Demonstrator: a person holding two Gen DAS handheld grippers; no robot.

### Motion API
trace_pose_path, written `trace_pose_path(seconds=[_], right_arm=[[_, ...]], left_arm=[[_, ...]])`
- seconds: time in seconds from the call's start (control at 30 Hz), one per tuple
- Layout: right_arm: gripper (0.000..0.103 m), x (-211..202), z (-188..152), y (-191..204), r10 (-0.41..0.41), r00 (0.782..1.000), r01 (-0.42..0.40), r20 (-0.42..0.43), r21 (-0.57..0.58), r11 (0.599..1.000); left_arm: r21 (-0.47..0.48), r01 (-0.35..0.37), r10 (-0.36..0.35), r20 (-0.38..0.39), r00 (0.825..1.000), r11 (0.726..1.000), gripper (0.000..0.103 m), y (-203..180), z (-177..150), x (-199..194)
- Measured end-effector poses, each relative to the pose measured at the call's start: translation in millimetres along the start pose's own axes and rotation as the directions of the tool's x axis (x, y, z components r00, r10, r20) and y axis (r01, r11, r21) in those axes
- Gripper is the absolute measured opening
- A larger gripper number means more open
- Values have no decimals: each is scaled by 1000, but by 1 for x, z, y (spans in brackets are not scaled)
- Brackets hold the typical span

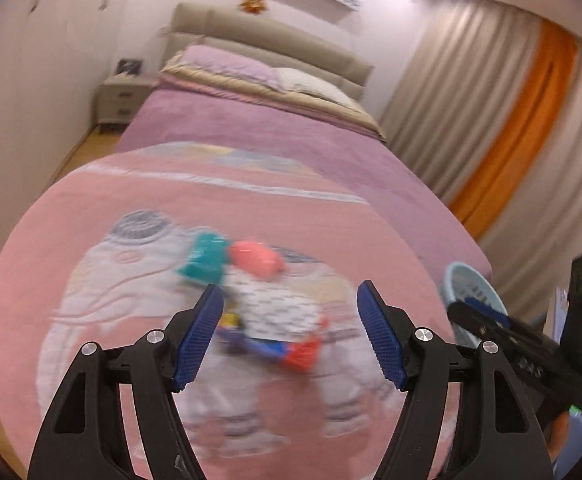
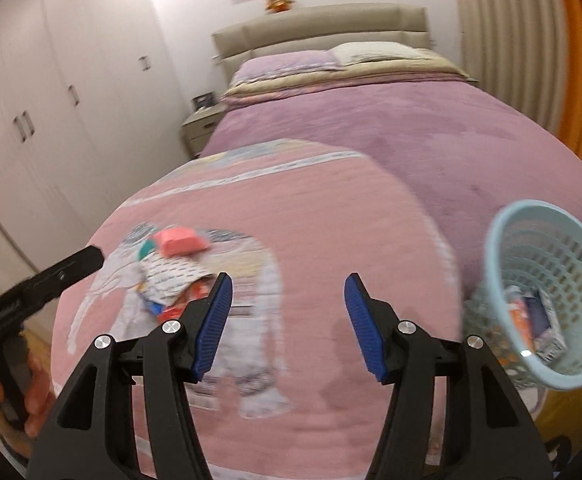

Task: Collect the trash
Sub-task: 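Return both tools to the rug toward the teal and pink packets, then grasp the teal packet with left tool while right tool grasps the pink packet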

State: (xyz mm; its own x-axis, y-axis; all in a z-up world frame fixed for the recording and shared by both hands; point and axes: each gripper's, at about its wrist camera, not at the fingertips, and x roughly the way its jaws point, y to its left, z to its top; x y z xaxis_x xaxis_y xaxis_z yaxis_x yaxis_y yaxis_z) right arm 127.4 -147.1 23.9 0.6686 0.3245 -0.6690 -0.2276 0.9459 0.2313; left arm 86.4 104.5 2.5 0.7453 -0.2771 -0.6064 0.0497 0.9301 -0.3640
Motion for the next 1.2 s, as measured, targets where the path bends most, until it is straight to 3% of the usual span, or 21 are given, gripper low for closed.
trace_pose_path(seconds=[0.17, 0.27, 0.37, 0.47, 0.67, 0.9, 1.1, 1.2], right_arm=[[55, 22, 6, 42, 58, 998, -60, -31, -75, 995], [55, 30, 9, 58, 68, 997, -72, -43, -102, 992], [55, 38, 15, 68, 90, 994, -96, -59, -102, 990], [55, 43, 20, 73, 83, 994, -90, -69, -109, 990], [55, 56, 24, 71, 67, 993, -76, -95, -94, 993], [55, 71, 26, 73, 63, 990, -73, -124, -83, 994], [55, 90, 30, 85, 54, 987, -69, -149, -98, 993], [55, 101, 33, 93, 66, 984, -83, -168, -98, 992]], left_arm=[[-21, -38, 36, -78, 996, 999, 67, 38, 12, 20], [-35, -14, 10, -124, 992, 999, 66, 51, 19, 39], [-19, -25, 22, -150, 989, 1000, 64, 54, 25, 55], [-12, -43, 39, -199, 979, 999, 50, 61, 29, 73], [-1, -15, 15, -226, 974, 1000, 49, 64, 27, 87], [6, -5, 6, -204, 979, 1000, 48, 68, 28, 94], [-79, 37, -46, -118, 992, 996, 47, 90, 27, 82], [-120, 67, -76, -77, 994, 990, 37, 99, 28, 76]])
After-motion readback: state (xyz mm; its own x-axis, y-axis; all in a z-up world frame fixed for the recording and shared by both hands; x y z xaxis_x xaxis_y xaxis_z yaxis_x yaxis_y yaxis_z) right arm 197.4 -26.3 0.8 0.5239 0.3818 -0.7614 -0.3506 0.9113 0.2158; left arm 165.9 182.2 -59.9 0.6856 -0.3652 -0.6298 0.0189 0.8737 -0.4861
